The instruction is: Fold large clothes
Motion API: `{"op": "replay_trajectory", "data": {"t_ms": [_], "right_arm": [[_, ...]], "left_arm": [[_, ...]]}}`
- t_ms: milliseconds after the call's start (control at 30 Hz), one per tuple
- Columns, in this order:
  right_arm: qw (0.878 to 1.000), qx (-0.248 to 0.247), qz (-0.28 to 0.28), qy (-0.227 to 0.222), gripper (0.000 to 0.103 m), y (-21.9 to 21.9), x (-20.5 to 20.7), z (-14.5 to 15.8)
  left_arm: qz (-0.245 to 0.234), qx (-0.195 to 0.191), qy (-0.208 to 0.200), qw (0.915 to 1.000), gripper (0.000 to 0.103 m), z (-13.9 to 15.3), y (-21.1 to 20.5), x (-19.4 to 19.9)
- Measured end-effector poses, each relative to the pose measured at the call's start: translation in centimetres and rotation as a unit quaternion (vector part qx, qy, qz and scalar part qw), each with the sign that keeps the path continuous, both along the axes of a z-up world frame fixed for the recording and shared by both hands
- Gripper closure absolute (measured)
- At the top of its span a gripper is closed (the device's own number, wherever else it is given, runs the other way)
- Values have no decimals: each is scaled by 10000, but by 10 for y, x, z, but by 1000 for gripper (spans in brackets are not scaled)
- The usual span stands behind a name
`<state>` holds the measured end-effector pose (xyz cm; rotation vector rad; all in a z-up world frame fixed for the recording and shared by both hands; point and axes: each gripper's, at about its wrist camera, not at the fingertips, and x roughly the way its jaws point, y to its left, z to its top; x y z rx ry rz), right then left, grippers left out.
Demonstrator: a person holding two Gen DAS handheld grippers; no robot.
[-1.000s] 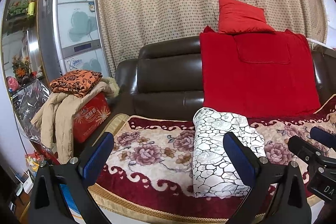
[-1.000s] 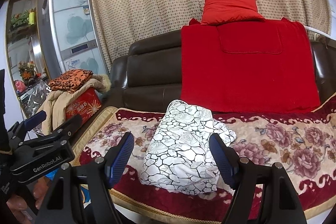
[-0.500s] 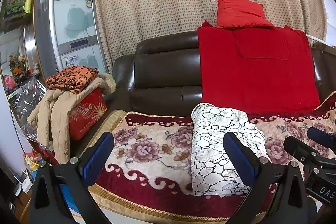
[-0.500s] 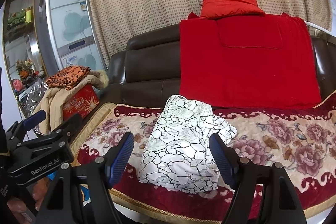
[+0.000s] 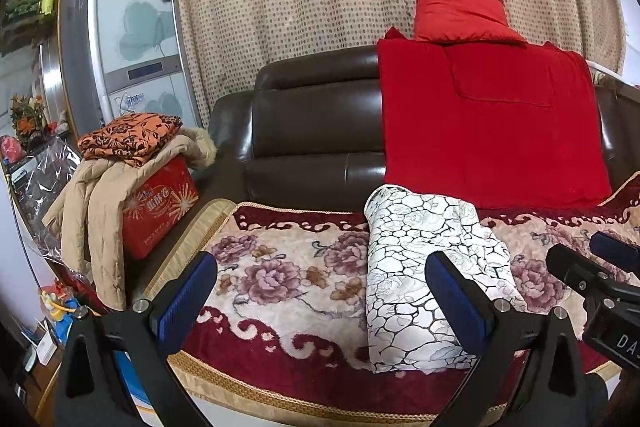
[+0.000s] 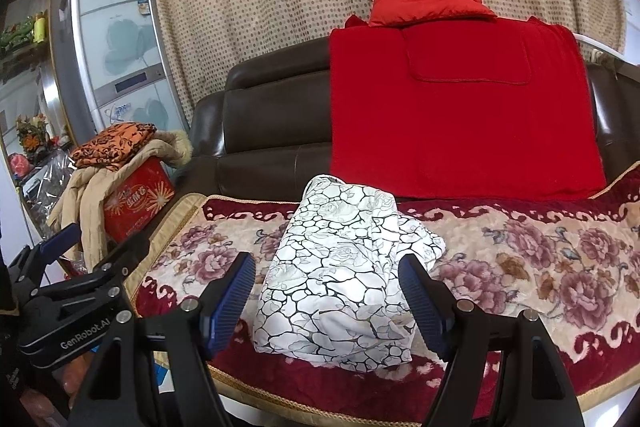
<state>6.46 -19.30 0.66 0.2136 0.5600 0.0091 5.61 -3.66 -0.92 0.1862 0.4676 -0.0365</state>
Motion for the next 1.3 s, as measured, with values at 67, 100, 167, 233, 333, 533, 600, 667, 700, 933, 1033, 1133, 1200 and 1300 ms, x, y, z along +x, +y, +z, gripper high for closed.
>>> {"op": "replay_trajectory", "data": {"t_ms": [67,100,167,233,333,533,600,667,700,933,1033,1133,1200,1300], "right_arm": [[10000,-32,30,27,26,3,4,-2],[10000,-32,38,42,26,5,6,-3],[10000,-38,42,69,26,7,9,-5],[9999,-43,46,88,26,9,12,-7],[9999,-44,45,122,26,10,15,-9],[9999,-71,20,156,26,14,18,-12],[9998,-94,16,170,26,15,19,-12],[9998,-108,22,177,26,14,21,-13],[9998,-107,24,179,26,15,21,-13],[9997,-138,90,156,26,18,19,-12],[9998,-111,97,151,26,16,18,-12],[9998,-86,80,135,26,12,17,-11],[9999,-69,57,125,26,9,16,-11],[9999,-1,31,169,26,1,19,-14]], "left_arm": [[-4,-13,23,10000,0,-2,2,3],[2,-15,33,10000,0,-3,2,4],[12,-31,51,10000,0,-5,4,6],[11,-38,69,10000,0,-7,5,10],[8,-48,101,9999,0,-9,6,13],[-27,-80,137,9999,0,-13,7,18],[-26,-103,151,9998,0,-14,8,19],[-36,-112,160,9998,0,-14,8,19],[-37,-107,163,9998,0,-14,8,19],[10,-119,122,9999,0,-11,9,13],[21,-111,105,9999,0,-10,8,12],[22,-89,72,9999,0,-8,5,10],[-9,-70,40,10000,0,-9,2,10],[-45,-147,158,9998,0,-15,0,19]]}}
